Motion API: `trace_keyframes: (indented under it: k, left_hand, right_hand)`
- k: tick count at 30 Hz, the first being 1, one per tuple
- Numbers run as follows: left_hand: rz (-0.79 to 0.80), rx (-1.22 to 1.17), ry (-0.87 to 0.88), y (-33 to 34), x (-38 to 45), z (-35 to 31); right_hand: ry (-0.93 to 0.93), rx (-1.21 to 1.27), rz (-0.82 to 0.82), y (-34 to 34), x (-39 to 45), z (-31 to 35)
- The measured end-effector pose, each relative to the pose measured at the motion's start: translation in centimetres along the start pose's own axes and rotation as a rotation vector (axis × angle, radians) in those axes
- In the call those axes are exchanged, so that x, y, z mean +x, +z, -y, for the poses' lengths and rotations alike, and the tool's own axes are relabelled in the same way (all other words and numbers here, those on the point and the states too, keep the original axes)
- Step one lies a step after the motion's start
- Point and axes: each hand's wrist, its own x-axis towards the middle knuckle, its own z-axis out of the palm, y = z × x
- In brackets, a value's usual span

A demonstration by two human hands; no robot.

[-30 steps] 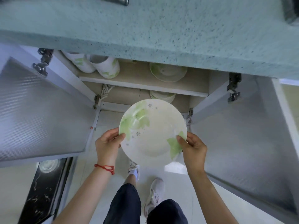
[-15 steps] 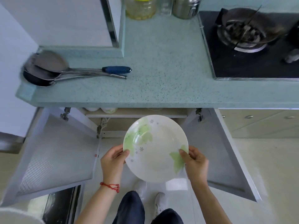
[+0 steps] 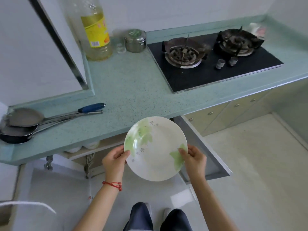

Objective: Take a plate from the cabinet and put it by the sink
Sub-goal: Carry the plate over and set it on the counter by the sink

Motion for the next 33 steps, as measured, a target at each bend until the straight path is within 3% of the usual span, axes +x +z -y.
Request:
trace_keyframes:
  k: [16, 33]
  left_hand:
    - [0.476, 0.136, 0.042, 12.0, -2.6, -3.1]
    - [0.934, 0.267, -0.001, 26.7, -18.0, 2.3]
  right_hand:
    - [0.074, 0.133, -0.514, -10.4, -4.1, -0.4]
    - [0.142, 0.34, -1.008, -27.4, -13.2, -6.1]
